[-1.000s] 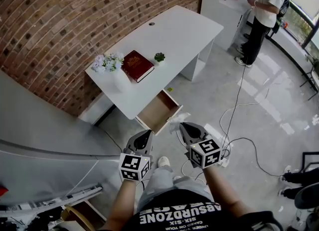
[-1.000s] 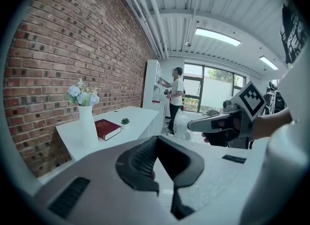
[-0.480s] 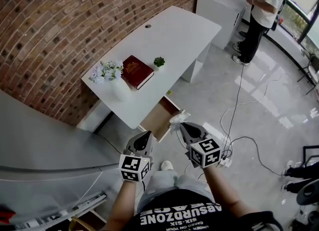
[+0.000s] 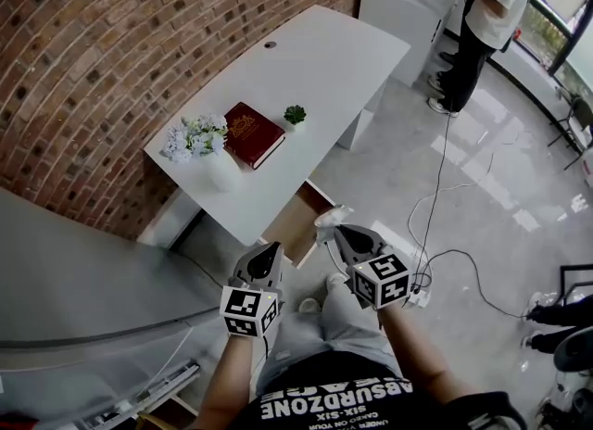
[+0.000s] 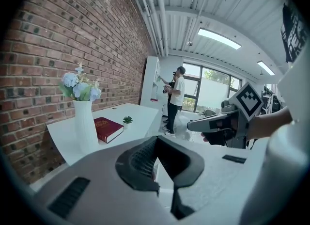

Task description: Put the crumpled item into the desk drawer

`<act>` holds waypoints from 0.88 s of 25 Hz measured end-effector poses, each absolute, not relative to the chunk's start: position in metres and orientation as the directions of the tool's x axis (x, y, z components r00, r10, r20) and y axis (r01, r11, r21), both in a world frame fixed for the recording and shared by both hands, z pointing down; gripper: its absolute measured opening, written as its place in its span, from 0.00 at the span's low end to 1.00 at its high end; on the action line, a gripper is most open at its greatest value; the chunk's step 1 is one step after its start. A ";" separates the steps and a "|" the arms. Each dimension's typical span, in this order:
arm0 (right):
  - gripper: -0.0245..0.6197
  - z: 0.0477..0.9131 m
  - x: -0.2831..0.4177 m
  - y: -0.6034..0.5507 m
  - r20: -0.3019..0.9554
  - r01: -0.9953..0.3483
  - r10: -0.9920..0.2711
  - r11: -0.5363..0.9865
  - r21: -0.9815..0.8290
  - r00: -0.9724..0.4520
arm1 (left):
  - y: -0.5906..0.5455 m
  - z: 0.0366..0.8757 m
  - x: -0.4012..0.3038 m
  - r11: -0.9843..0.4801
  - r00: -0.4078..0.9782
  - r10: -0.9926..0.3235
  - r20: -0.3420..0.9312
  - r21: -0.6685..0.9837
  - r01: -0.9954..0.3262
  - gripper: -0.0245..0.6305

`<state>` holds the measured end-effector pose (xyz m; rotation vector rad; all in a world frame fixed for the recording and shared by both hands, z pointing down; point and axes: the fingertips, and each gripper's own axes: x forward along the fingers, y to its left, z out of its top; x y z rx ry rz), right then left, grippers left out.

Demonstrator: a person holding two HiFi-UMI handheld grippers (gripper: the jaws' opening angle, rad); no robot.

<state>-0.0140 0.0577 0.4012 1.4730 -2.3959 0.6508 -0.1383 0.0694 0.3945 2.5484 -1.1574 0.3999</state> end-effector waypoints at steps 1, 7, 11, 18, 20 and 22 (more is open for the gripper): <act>0.03 0.403 -0.014 0.055 0.443 -0.890 -0.772 0.388 -0.238 -0.455 | 0.067 0.395 -0.139 -0.621 0.633 -0.676 0.376 0.170 -0.765 0.05; 0.03 0.419 -0.015 0.038 0.486 -0.883 -0.738 0.405 -0.236 -0.468 | 0.052 0.398 -0.141 -0.602 0.619 -0.684 0.385 0.181 -0.778 0.05; 0.04 0.425 -0.015 0.022 0.504 -0.871 -0.712 0.432 -0.234 -0.488 | 0.039 0.400 -0.142 -0.576 0.598 -0.695 0.399 0.188 -0.795 0.05; 0.04 0.435 -0.007 -0.005 0.515 -0.850 -0.680 0.465 -0.246 -0.521 | 0.019 0.410 -0.138 -0.532 0.559 -0.711 0.426 0.194 -0.824 0.05; 0.04 0.441 -0.004 -0.012 0.525 -0.845 -0.667 0.473 -0.251 -0.529 | 0.013 0.412 -0.135 -0.518 0.548 -0.717 0.431 0.198 -0.832 0.04; 0.04 0.447 -0.002 -0.018 0.534 -0.838 -0.652 0.482 -0.256 -0.538 | 0.008 0.414 -0.133 -0.505 0.538 -0.722 0.436 0.200 -0.840 0.05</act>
